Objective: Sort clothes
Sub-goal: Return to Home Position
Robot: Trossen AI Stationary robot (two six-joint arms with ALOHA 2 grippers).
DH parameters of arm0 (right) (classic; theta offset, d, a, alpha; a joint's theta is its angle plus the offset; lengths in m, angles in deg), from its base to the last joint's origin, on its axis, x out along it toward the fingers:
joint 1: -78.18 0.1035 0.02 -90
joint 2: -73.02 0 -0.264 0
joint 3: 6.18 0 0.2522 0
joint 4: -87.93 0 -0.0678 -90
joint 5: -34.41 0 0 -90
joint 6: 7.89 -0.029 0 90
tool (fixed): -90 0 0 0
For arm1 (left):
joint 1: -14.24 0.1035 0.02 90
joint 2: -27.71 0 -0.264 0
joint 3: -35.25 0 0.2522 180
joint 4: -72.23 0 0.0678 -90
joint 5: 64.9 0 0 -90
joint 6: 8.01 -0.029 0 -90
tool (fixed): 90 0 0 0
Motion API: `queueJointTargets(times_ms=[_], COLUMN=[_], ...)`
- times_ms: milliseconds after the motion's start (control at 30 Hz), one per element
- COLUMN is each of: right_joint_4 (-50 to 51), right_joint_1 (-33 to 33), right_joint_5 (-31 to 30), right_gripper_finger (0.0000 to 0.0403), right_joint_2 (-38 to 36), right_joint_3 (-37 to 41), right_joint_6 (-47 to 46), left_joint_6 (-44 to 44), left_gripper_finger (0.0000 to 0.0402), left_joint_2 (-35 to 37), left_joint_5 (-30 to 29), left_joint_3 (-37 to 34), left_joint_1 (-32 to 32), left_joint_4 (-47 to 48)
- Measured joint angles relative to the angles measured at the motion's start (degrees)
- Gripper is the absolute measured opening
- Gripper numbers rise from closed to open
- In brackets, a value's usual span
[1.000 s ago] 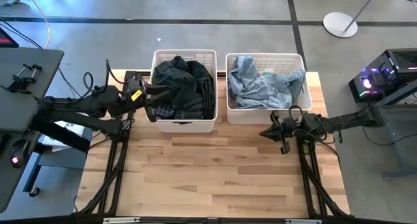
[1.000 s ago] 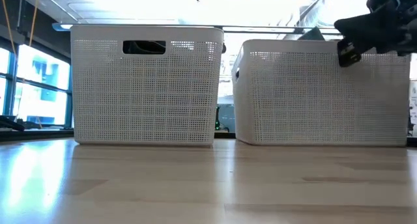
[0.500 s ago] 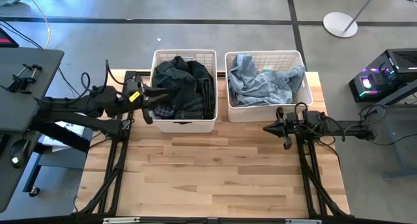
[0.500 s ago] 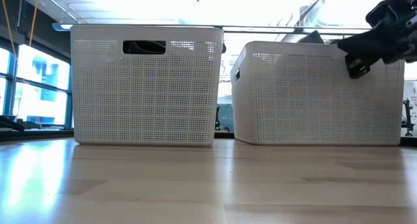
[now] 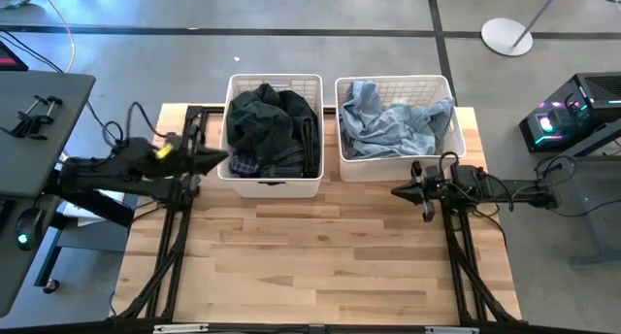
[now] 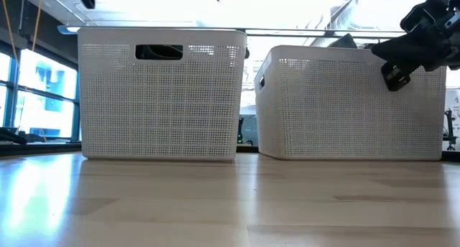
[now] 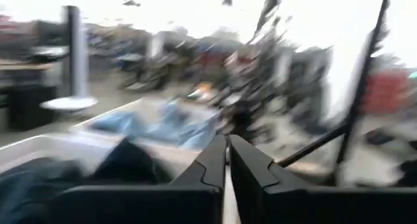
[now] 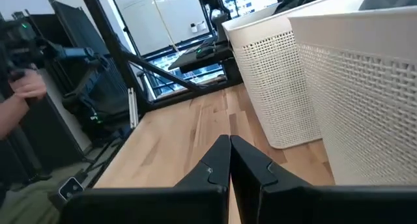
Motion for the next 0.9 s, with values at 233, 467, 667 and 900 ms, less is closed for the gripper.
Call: queueJointTargets(times_ms=[233, 467, 667, 900], right_joint_4=[-0.2, -0.3, -0.2, 0.1], right_joint_1=[0.0, 0.0, 0.0, 0.0], right_joint_5=[-2.2, -2.9, -3.4, -3.3], right_gripper_finger=[0.0000, 0.0000, 0.0000, 0.0000], right_joint_2=[0.0, 0.0, 0.0, 0.0], right_joint_3=[0.0, 0.0, 0.0, 0.0], right_joint_6=[-1.5, -6.0, -5.3, -7.1], left_joint_6=[13.0, 20.9, 18.1, 10.1], left_gripper_finger=[0.0000, 0.0000, 0.0000, 0.0000], left_joint_2=[2.6, -8.9, -15.3, -20.1], left_joint_5=[16.3, 8.1, -4.1, -13.4], left_joint_3=[-8.7, -3.8, -1.8, -1.9], left_joint_1=[-2.6, -10.5, -13.2, -10.4], left_joint_4=[-10.3, 5.9, 11.3, 10.3])
